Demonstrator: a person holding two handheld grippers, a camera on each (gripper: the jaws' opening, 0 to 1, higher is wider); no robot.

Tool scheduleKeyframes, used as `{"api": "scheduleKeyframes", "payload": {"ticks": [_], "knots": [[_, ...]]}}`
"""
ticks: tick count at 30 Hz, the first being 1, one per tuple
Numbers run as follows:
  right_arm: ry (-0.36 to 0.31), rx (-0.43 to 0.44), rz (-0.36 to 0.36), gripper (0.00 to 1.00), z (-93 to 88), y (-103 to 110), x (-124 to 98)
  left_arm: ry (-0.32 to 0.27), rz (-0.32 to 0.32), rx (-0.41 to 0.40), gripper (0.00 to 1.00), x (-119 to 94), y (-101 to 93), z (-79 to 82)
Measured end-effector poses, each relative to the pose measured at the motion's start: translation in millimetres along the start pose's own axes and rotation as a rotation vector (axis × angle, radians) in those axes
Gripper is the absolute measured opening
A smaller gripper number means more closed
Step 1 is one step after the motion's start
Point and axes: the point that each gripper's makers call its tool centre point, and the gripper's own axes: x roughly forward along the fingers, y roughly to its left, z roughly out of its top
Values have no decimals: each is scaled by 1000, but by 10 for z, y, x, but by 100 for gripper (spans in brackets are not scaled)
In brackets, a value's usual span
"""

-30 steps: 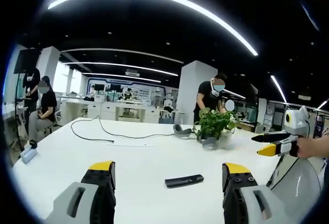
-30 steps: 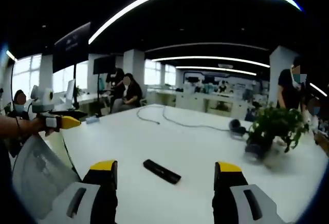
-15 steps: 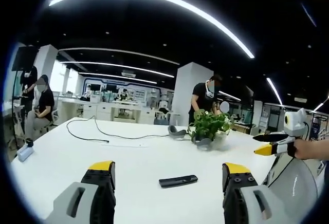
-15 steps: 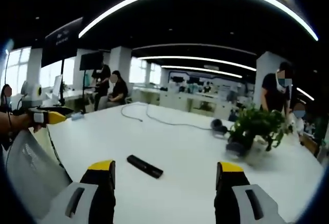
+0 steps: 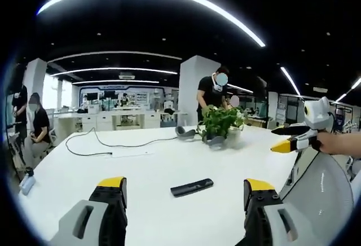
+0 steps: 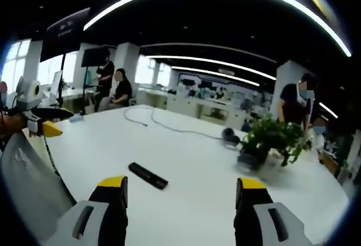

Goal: Press the specified remote control buttons in sequence, fully releasing each button before pressing the next.

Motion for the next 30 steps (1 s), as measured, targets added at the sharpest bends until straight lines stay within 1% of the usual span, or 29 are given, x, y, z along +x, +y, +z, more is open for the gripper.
{"api": "scheduleKeyframes", "payload": {"ticks": [2,5,10,15,17,20,24,28,30], "knots": [[16,-5,-18,77,-32,-29,-3,-12,-13,20,90,-1,-45,14],[21,-12,-25,77,-52,-31,-8,-8,-31,2,93,4,-73,-13],[22,-27,-11,76,-34,31,0,13,-14,47,95,26,-39,-51],[47,-57,2,76,-79,66,8,-15,-3,32,95,-1,-18,-12],[45,-52,8,75,-87,52,17,-28,2,64,95,-1,-22,17],[49,-53,18,75,-82,73,21,-13,-4,104,94,14,-58,5],[63,-45,40,77,-120,89,35,-5,0,72,93,14,-39,-5],[41,-55,45,75,-85,103,11,-33,9,27,94,-14,-14,37],[44,-54,46,75,-85,105,14,-31,12,21,94,-10,-7,32]]}}
